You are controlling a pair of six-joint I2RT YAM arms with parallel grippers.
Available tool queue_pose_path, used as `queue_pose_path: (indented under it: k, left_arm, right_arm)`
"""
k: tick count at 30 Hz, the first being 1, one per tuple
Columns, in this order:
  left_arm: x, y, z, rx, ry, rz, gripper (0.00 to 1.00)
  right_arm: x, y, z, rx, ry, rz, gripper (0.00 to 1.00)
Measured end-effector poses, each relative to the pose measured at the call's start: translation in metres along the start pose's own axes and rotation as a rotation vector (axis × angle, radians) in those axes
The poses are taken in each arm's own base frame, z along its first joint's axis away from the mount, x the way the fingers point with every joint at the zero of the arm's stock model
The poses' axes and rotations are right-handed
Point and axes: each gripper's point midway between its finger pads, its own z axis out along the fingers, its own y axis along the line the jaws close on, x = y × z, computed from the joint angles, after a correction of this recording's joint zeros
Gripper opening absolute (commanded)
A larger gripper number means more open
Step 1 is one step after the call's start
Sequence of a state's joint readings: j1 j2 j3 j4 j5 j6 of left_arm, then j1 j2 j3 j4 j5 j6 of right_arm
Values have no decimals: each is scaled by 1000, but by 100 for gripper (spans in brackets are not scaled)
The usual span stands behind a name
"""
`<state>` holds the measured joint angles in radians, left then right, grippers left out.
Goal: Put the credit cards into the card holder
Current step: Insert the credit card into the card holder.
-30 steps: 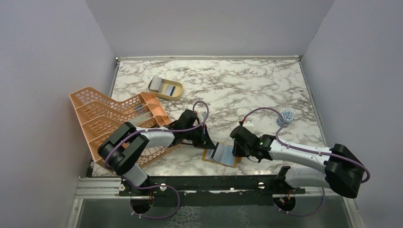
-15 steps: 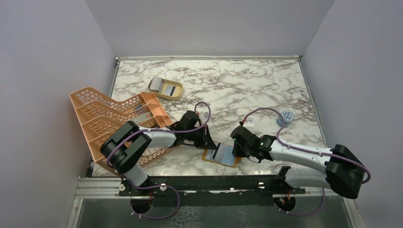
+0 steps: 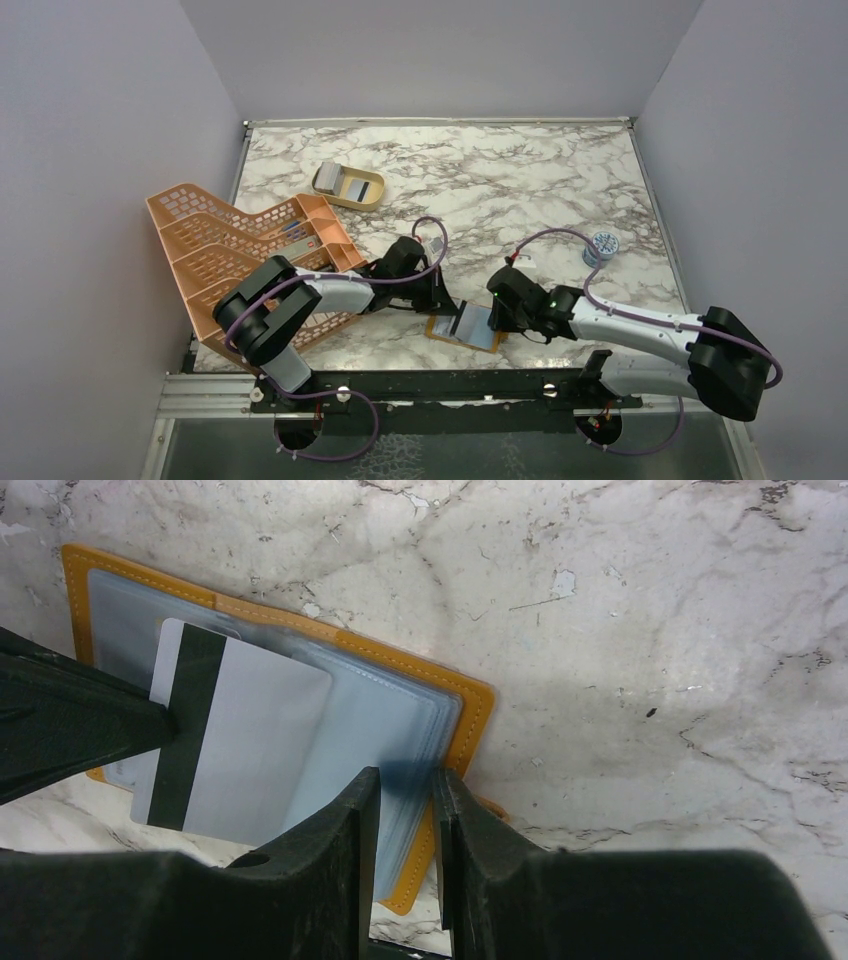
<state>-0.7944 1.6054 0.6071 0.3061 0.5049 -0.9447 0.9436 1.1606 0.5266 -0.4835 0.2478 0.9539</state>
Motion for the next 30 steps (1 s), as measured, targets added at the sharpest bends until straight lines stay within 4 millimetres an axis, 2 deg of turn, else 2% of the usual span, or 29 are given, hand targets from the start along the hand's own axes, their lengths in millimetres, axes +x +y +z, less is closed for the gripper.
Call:
queue_pose_path:
  k: [6,11,15,21,30]
  left_arm:
    - [2,-1,3,-5,-10,3,2]
    - [3,-1,5,-13,-22,-5,26]
    - [2,1,2,-33,-39,-6,35]
    - [-7,-1,-2,-70,-65,17,39]
    - [2,3,0,-92,-39,20,42]
  right_arm:
    - [0,1,-1,-7,0,9,26]
    - [-2,4,-6,-27,-9,20,26]
    - [-7,8,-14,-57,-30,37,26]
    - [-12,12,-21,-88,-48,61,26]
    - [-3,9,-19,-98,-24,86,25]
